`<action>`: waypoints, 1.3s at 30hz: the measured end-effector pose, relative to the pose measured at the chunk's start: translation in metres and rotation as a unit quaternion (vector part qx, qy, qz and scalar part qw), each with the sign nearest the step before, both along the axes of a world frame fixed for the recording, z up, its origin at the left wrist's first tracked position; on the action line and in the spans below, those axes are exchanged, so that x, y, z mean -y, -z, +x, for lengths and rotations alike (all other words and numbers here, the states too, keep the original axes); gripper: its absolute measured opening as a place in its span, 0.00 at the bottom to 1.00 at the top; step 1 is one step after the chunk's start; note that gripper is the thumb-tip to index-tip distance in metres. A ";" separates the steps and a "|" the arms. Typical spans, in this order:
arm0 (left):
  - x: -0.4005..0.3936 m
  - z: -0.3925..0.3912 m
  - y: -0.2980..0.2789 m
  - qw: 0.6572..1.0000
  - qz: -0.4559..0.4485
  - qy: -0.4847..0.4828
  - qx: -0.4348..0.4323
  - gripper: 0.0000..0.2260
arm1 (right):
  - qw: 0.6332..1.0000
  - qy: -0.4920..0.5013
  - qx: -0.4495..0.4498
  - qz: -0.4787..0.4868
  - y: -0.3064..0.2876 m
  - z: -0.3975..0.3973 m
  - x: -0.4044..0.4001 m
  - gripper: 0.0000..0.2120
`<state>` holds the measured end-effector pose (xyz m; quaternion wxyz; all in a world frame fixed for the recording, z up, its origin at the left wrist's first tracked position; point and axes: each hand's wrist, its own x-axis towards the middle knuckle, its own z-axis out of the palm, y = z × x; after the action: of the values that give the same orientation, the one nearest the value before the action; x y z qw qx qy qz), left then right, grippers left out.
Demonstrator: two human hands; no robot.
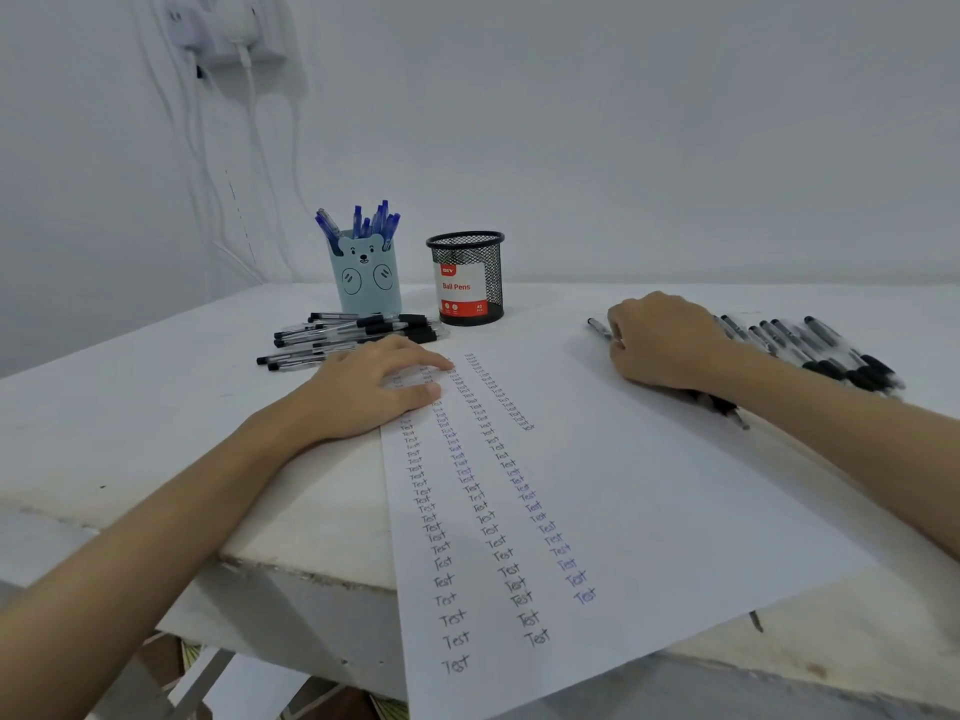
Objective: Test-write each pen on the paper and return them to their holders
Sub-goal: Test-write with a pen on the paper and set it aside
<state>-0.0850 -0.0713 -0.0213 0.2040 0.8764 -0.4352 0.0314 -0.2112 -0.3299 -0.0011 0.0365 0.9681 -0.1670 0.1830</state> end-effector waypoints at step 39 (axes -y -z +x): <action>-0.075 0.023 0.010 0.994 -0.092 -0.048 0.027 0.15 | 0.965 -0.262 0.023 -0.013 0.006 0.128 -0.141 0.12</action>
<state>-0.0620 0.0034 -0.0318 0.2703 0.8724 -0.3935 0.1052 -0.0834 -0.1893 -0.0068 -0.0043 0.9731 0.0940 0.2101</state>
